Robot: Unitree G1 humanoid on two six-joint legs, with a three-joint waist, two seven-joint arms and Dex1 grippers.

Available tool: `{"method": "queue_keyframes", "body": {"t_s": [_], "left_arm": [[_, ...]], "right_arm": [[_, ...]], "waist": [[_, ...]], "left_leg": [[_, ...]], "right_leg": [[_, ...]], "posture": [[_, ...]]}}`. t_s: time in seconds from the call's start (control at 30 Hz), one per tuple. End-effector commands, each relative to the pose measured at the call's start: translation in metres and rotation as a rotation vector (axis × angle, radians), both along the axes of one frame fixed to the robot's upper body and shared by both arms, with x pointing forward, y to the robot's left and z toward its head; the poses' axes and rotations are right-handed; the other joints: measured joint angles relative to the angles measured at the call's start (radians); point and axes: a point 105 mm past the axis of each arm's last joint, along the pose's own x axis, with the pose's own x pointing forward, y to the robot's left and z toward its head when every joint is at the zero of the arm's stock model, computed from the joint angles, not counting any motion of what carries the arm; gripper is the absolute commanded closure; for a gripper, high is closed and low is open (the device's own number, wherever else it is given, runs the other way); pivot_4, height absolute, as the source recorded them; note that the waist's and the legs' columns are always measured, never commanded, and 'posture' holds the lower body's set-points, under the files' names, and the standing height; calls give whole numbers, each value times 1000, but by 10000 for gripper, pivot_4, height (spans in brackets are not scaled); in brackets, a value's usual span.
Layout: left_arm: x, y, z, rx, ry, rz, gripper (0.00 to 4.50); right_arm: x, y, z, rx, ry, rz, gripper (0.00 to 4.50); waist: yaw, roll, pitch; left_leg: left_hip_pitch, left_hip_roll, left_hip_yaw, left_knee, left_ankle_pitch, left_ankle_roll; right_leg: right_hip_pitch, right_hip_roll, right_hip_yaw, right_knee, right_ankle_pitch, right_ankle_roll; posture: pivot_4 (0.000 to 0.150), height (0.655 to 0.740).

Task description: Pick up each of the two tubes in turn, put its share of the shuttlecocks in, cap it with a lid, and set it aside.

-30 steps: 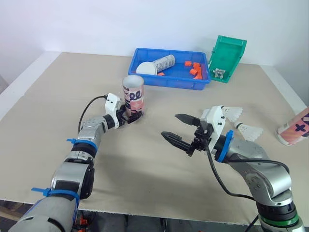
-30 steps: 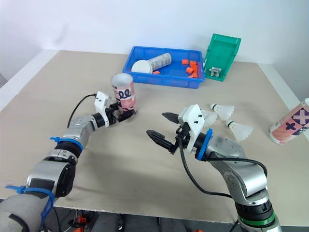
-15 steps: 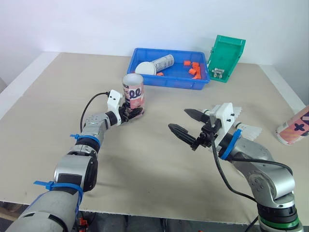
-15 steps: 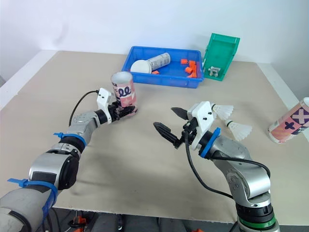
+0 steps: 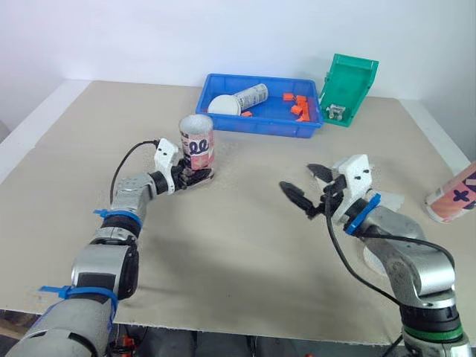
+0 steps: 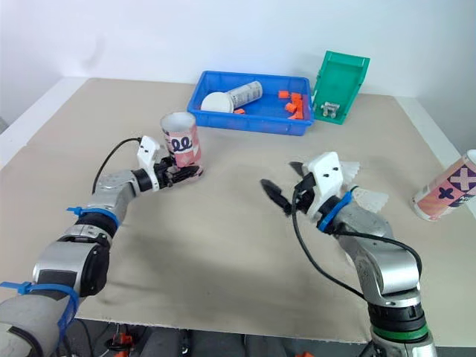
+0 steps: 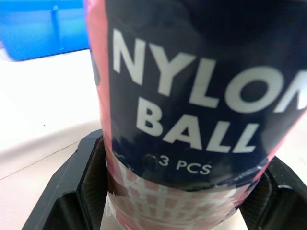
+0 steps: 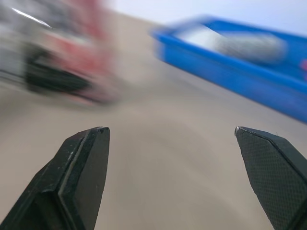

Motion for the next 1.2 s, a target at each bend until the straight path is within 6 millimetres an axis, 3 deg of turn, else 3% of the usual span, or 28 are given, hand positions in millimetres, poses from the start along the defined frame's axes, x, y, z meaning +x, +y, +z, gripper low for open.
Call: {"method": "queue_keyframes", "body": {"t_s": [0.03, 0.13, 0.3, 0.53, 0.67, 0.97, 1.2], "left_arm": [[-28, 4, 24, 116, -61, -206, 12328], [-60, 17, 22, 274, -28, -336, 12328], [-88, 36, 29, 384, 23, -399, 12328], [-109, 49, 30, 502, 86, -445, 12328], [-130, 55, 22, 599, 151, -516, 12328], [-143, 66, -9, 683, 262, -536, 12328], [-144, 66, -10, 693, 271, -538, 12328]], "right_arm": [[-8, -8, 3, -32, -31, -20, 0], [-15, -16, -2, -38, -6, -44, 0], [-24, -31, -2, -41, 11, -62, 0], [-26, -40, -5, -54, 40, -64, 0], [-33, -35, -10, -53, 70, 3, 0], [3, -41, -29, -65, 106, -111, 0], [27, -46, -36, -48, 119, -146, 0]], "waist": [[-2, 0, 0], [-7, 0, 0], [-3, 1, 0], [-4, 1, 0], [-4, 1, 0], [-5, 0, 0], [-5, 2, -1]], "left_leg": [[0, 0, 0, -1, 0, 0], [0, 1, 0, -3, -1, -1], [1, 1, -1, -5, -1, -2], [3, 2, 0, -2, -1, -1], [3, 2, 1, -1, -1, -1], [4, 3, 2, -1, -1, -1], [5, 4, 4, -1, -1, -1]], "right_leg": [[0, 0, 0, 0, 0, -1], [-1, 0, 0, 1, -2, -4], [-1, 0, -1, 1, -3, -5], [1, 0, -2, 1, -7, -4], [1, 0, -1, 1, -7, -4], [1, 0, -1, 1, -7, -6], [1, 1, 0, 1, -7, -6]], "posture": [[1500, 7038], [1500, 7038], [1500, 7038], [1500, 7038], [1500, 7038], [1500, 7038], [1500, 7038]]}}
